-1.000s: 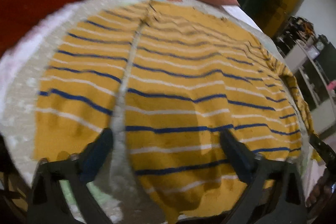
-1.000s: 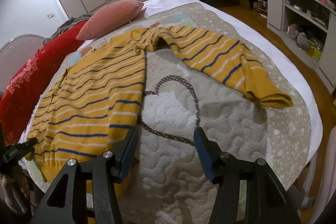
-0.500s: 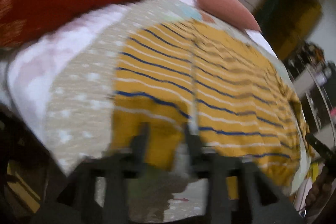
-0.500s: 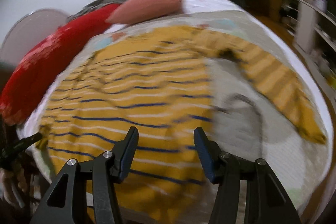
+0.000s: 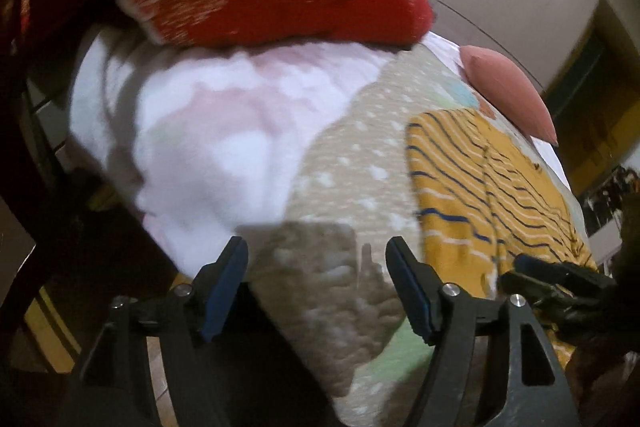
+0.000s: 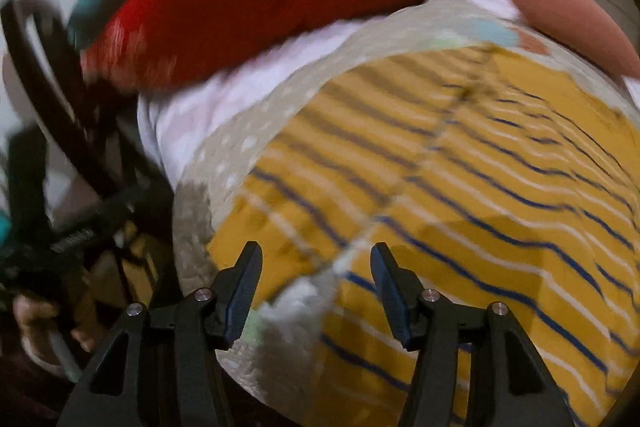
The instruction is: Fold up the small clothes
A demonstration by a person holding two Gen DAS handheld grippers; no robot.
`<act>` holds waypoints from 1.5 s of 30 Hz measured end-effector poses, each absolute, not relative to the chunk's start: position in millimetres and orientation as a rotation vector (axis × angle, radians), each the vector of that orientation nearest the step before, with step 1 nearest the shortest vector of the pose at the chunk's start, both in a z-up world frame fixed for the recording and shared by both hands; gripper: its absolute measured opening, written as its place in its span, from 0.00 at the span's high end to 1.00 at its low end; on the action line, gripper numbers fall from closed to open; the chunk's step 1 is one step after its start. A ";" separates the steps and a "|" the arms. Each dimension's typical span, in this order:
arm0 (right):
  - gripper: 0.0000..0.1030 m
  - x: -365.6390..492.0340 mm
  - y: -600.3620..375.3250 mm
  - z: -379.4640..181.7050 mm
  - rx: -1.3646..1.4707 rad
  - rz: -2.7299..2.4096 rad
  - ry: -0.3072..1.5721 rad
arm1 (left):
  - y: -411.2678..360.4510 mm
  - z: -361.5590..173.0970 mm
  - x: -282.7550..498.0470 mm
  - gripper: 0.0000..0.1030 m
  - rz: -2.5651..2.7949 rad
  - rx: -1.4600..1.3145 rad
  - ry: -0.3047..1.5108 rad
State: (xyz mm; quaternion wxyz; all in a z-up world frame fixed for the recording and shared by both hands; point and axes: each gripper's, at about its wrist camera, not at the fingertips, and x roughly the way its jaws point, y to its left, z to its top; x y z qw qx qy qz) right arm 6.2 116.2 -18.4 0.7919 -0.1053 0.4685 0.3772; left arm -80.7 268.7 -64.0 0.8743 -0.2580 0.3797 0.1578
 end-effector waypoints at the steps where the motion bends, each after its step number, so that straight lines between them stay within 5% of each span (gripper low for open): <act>1: 0.39 3.4 128.8 -24.6 -0.270 0.794 1.015 | 275.3 -67.3 -84.3 0.31 0.336 -0.557 0.794; 12: 0.35 19.7 161.1 -42.7 -0.242 0.744 1.083 | 294.4 -81.5 -92.0 0.31 0.321 -0.625 0.800; 13: 0.38 21.3 166.2 -44.8 -0.244 0.745 1.078 | 294.3 -80.9 -93.0 0.31 0.321 -0.627 0.798; 15: 0.76 19.8 173.2 -45.8 -0.246 0.750 1.052 | 294.9 -79.8 -95.0 0.31 0.328 -0.632 0.792; 17: 0.87 23.0 174.4 -39.2 -0.219 0.771 1.047 | 296.2 -78.3 -98.9 0.31 0.340 -0.634 0.787; 19: 0.88 26.3 169.2 -19.8 -0.194 0.783 1.001 | 296.8 -76.4 -102.3 0.31 0.356 -0.636 0.783; 28: 0.88 68.0 59.3 83.4 -0.205 0.604 0.799 | 273.1 -60.0 -91.0 0.31 0.327 -0.570 0.775; 38: 0.87 174.5 -126.7 34.9 -0.337 0.045 0.888 | 219.1 -51.5 -56.3 0.30 0.247 -0.467 0.829; 41: 0.63 202.5 -154.3 6.0 -0.370 -0.039 0.985 | 204.4 -46.8 -49.3 0.30 0.224 -0.437 0.837; 45: 0.44 200.4 -194.8 2.5 -0.317 -0.082 0.977 | 190.5 -43.9 -39.8 0.24 0.197 -0.403 0.847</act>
